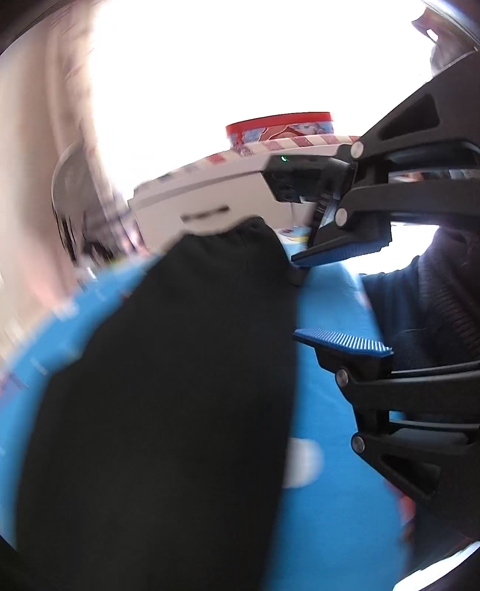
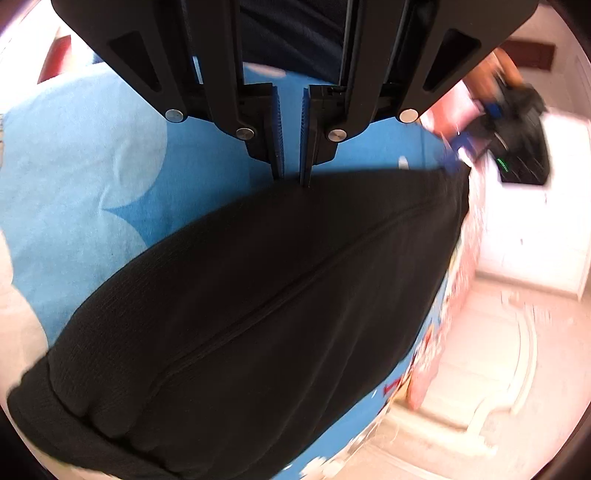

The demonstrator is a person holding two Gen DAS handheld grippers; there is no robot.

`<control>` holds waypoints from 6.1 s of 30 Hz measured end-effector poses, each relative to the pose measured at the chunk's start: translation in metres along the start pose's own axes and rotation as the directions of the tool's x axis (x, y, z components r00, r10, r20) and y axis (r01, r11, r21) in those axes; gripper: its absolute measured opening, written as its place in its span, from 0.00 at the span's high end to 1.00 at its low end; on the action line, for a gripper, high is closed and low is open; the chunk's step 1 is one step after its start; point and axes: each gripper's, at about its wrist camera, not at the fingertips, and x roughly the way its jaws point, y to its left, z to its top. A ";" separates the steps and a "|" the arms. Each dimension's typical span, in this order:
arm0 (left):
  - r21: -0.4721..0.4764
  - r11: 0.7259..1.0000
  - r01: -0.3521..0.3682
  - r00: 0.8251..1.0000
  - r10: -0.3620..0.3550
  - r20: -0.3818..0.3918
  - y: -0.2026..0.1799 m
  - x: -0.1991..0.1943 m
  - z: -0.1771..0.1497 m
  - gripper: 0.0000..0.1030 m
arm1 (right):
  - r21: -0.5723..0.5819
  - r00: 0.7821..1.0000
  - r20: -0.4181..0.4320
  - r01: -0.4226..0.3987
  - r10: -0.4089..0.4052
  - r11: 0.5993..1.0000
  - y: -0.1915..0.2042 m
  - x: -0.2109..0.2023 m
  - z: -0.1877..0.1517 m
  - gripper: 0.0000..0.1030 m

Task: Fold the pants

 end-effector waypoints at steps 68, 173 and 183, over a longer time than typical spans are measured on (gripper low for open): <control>0.379 0.660 -0.649 0.758 0.602 0.252 -0.025 0.143 0.148 0.83 | -0.166 0.720 0.469 0.642 -0.513 0.749 0.047 -0.016 0.171 0.39; -0.630 0.776 -0.044 0.523 0.555 0.647 0.285 -0.366 -0.070 0.89 | -0.528 0.931 0.281 0.353 -0.233 0.772 0.225 0.162 0.007 0.06; -0.586 0.759 -0.283 0.467 0.643 0.607 0.222 -0.362 -0.051 0.89 | -0.572 0.951 0.280 0.278 -0.135 0.772 0.315 0.152 0.041 0.06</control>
